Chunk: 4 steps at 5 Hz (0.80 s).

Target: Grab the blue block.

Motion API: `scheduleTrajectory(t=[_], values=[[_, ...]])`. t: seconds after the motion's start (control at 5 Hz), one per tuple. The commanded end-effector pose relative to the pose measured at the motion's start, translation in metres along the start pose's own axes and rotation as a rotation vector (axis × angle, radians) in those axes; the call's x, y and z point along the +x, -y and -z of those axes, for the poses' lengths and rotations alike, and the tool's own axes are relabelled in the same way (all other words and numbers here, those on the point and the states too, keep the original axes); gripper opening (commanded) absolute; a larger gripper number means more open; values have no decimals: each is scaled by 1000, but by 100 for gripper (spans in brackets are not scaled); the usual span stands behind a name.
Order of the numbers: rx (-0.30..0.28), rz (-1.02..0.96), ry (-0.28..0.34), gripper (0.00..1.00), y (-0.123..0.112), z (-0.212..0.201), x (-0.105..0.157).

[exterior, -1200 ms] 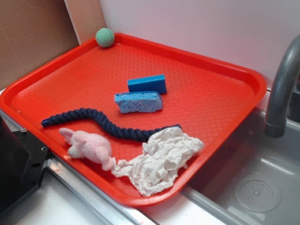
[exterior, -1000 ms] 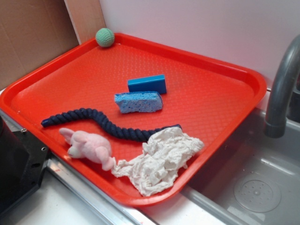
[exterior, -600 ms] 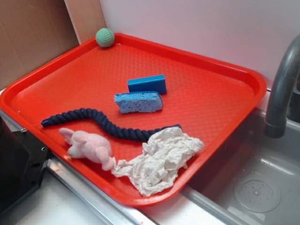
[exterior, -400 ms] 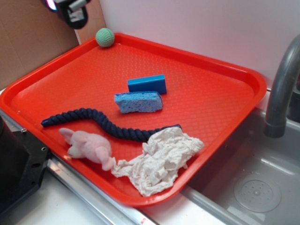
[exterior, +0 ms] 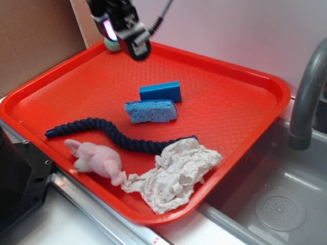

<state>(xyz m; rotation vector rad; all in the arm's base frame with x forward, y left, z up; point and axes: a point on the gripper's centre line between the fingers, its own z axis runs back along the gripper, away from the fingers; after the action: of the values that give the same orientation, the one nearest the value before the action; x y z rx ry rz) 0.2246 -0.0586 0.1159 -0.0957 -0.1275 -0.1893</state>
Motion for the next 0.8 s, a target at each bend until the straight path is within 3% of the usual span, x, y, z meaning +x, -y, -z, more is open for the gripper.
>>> scheduleTrajectory(t=[0.0, 0.4, 0.6], values=[[37, -84, 24, 100, -6, 55, 35], [94, -62, -45, 100, -23, 95, 36], [118, -66, -66, 0, -29, 100, 29]])
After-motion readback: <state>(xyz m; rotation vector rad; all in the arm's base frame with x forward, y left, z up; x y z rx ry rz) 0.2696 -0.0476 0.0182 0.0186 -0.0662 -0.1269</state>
